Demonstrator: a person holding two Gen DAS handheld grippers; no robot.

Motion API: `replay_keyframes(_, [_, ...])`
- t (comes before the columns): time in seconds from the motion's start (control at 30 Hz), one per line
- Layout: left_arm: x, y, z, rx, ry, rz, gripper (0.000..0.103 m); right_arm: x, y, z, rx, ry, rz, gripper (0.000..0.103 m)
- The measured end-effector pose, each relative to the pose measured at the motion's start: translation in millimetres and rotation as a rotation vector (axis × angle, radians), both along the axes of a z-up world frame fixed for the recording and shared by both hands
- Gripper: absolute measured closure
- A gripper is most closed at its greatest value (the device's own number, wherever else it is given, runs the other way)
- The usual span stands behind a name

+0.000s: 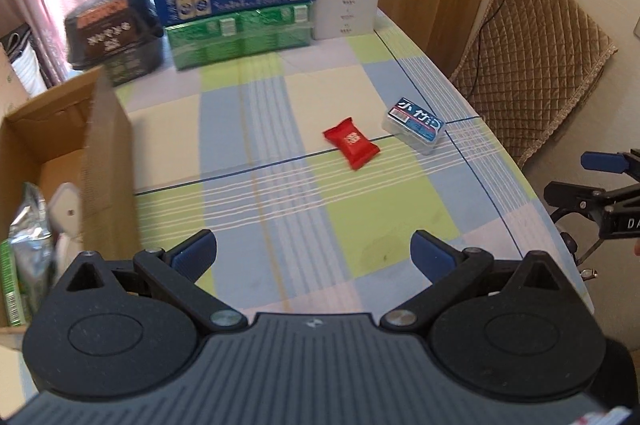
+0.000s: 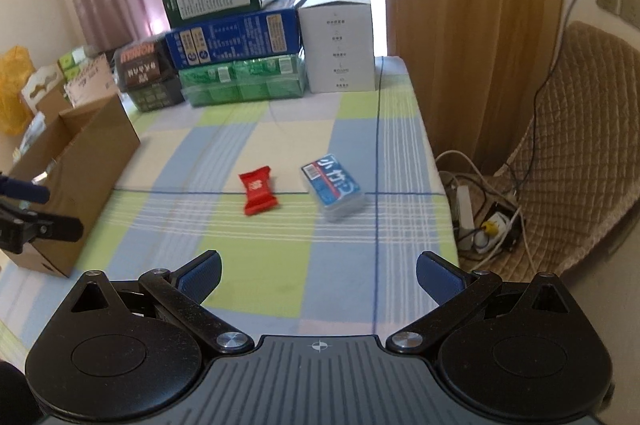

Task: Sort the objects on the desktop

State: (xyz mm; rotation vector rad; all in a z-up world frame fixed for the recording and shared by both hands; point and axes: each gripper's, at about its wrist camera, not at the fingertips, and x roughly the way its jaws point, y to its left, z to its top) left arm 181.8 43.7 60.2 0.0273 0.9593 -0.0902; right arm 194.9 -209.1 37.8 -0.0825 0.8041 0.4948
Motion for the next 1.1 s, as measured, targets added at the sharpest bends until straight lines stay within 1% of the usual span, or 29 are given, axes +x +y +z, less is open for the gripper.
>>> replay_keyframes(0.17, [36, -18, -29, -0.018, 0.027, -0.010, 0.002, 32, 4, -23, -0.036, -0.023, 0.061, 0.002])
replay_keyframes(0.33, [74, -31, -59, -0.033, 0.036, -0.009, 0.002, 66, 11, -51, -0.069, -0.018, 0.130, 0.003])
replay_keyframes(0.4, [88, -32, -70, -0.045, 0.027, -0.003, 0.002, 78, 17, -61, -0.082, -0.025, 0.159, 0.010])
replay_keyframes(0.43, [95, -33, -77, -0.049, 0.029, 0.000, 0.002, 84, 19, -66, -0.084, -0.022, 0.171, 0.012])
replay_keyframes(0.47, [102, -33, -83, -0.048, 0.030, 0.004, 0.005, 90, 22, -71, -0.085, -0.021, 0.181, 0.014])
replay_keyframes(0.53, [115, -34, -95, -0.055, 0.032, 0.010, 0.009, 102, 27, -79, -0.093, -0.026, 0.200, 0.017])
replay_keyframes(0.63, [132, -32, -112, -0.075, 0.033, 0.019, 0.011, 119, 34, -89, -0.097, -0.030, 0.221, 0.020])
replay_keyframes(0.67, [137, -31, -116, -0.083, 0.029, 0.018, 0.012, 124, 35, -92, -0.094, -0.029, 0.233, 0.021])
replay_keyframes(0.8, [154, -30, -126, -0.109, 0.009, 0.012, 0.013, 140, 43, -104, -0.104, -0.020, 0.272, 0.024])
replay_keyframes(1.0, [176, -30, -146, -0.131, 0.033, 0.013, 0.019, 153, 50, -119, -0.130, -0.024, 0.302, 0.028])
replay_keyframes(1.1, [183, -32, -152, -0.141, 0.030, 0.017, 0.024, 157, 54, -124, -0.137, -0.029, 0.304, 0.031])
